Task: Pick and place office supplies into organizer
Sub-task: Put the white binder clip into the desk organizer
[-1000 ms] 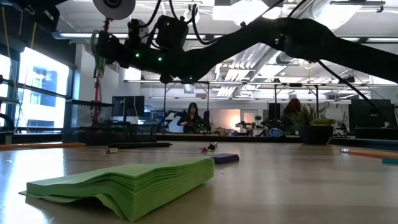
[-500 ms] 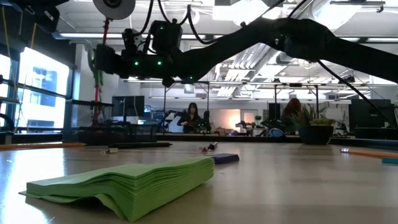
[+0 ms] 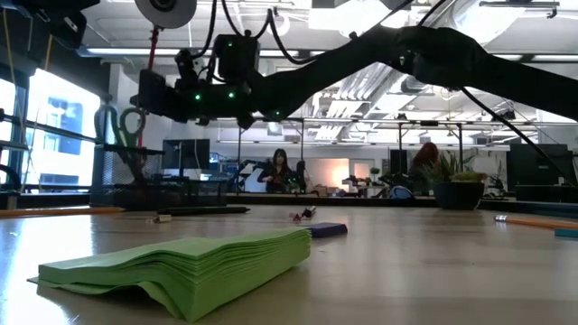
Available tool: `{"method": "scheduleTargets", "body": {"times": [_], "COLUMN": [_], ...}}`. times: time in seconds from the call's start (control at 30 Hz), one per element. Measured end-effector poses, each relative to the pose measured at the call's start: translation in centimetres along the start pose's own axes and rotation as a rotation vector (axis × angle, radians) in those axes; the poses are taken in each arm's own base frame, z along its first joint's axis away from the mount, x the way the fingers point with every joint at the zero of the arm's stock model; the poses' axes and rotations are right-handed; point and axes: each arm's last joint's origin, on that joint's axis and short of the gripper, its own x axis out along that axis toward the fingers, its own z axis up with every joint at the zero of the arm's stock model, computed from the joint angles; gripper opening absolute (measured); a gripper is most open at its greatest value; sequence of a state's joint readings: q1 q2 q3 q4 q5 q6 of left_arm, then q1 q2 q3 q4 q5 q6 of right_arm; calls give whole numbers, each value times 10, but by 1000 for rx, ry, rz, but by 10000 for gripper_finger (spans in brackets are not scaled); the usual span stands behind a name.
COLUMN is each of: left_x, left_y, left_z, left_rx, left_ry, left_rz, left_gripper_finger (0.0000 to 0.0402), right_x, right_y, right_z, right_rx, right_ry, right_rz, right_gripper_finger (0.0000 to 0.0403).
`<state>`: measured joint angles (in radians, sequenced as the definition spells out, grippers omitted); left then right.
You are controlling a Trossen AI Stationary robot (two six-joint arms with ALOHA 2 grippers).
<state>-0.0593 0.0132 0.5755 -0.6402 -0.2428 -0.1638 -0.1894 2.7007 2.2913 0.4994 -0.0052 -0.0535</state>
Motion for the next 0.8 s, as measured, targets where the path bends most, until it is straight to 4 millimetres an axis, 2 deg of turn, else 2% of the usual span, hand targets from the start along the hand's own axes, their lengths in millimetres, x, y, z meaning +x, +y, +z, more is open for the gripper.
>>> {"method": "scheduleTargets", "body": {"times": [0.1, 0.2, 0.37, 0.57, 0.67, 0.8], "left_x": [0, 0, 0, 0, 0, 0], "left_y": [0, 0, 0, 0, 0, 0], "left_z": [0, 0, -1, -1, -1, -1], "left_rx": [0, 0, 1, -5, -12, -14], "left_ry": [0, 1, 8, 15, 14, 12], "left_rz": [0, 0, 1, 3, 3, 2], "left_gripper_finger": [1, 1, 1, 1, 1, 1], "right_x": [0, -2, -14, -50, -69, -82], "right_y": [1, 1, 5, 14, 15, 19], "right_z": [0, 12, 57, 103, 105, 88], "right_rx": [7, -29, -123, -298, -318, -356], "right_ry": [34, 85, 241, 547, 723, 907], "right_rz": [27, 59, 99, 218, 313, 395], "right_gripper_finger": [165, 158, 146, 138, 138, 138]}}
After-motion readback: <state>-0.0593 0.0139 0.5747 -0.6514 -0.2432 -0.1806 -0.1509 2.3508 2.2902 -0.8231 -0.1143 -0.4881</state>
